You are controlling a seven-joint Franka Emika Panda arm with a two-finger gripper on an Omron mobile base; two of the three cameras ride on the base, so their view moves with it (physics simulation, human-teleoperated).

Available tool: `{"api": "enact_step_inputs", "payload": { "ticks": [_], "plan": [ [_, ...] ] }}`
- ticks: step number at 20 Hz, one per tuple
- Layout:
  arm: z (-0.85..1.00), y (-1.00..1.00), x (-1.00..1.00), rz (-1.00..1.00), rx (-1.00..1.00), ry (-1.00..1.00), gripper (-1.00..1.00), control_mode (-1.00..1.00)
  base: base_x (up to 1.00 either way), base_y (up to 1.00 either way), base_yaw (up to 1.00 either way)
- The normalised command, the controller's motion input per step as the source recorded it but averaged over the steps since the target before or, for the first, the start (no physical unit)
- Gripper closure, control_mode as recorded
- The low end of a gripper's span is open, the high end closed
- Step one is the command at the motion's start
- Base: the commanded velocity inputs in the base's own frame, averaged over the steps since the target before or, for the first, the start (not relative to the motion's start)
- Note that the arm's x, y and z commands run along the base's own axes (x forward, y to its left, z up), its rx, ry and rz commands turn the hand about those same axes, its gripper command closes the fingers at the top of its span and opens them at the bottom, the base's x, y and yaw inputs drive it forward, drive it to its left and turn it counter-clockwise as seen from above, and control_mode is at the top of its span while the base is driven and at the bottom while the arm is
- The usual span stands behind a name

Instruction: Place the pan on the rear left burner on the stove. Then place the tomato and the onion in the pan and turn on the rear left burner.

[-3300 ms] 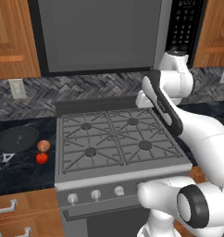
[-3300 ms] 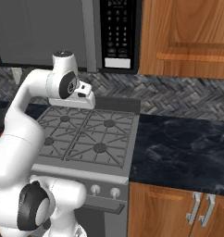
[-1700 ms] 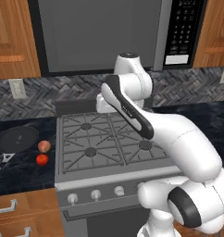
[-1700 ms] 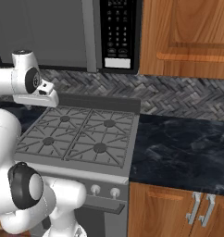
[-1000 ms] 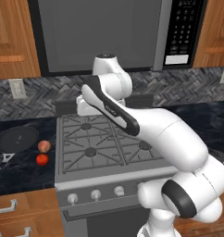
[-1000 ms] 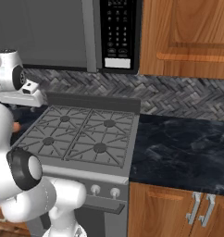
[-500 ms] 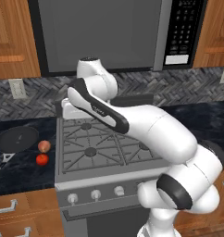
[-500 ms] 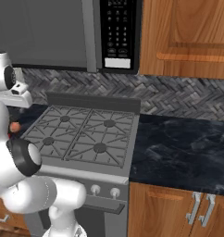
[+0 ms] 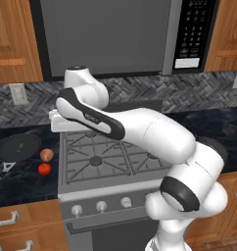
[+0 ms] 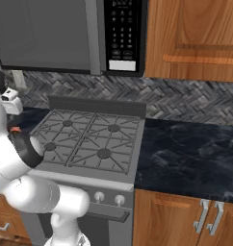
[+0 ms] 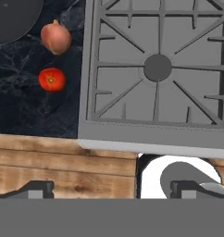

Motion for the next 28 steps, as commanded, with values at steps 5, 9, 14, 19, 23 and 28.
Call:
{"api": "enact_step_inputs", "payload": {
  "ticks": [5, 9, 14, 19, 23, 28],
  "plan": [
    [-0.12, 0.41, 0.0, 0.0, 0.0, 0.05, -1.0, -1.0, 0.0, 0.0, 0.0],
    [-0.11, 0.38, 0.0, 0.0, 0.0, 0.05, -1.0, -1.0, 0.0, 0.0, 0.0],
    [-0.12, 0.34, 0.0, 0.0, 0.0, 0.04, -1.0, -1.0, 0.0, 0.0, 0.0],
    [-0.14, 0.35, 0.0, 0.0, 0.0, 0.02, -1.0, -1.0, 0.0, 0.0, 0.0],
    [-0.08, 0.31, 0.0, 0.0, 0.0, 0.0, -1.0, -1.0, 0.0, 0.0, 0.0],
    [-0.05, 0.29, 0.0, -0.01, 0.0, 0.0, -1.0, -1.0, 0.0, 0.0, 0.0]
  ]
}}
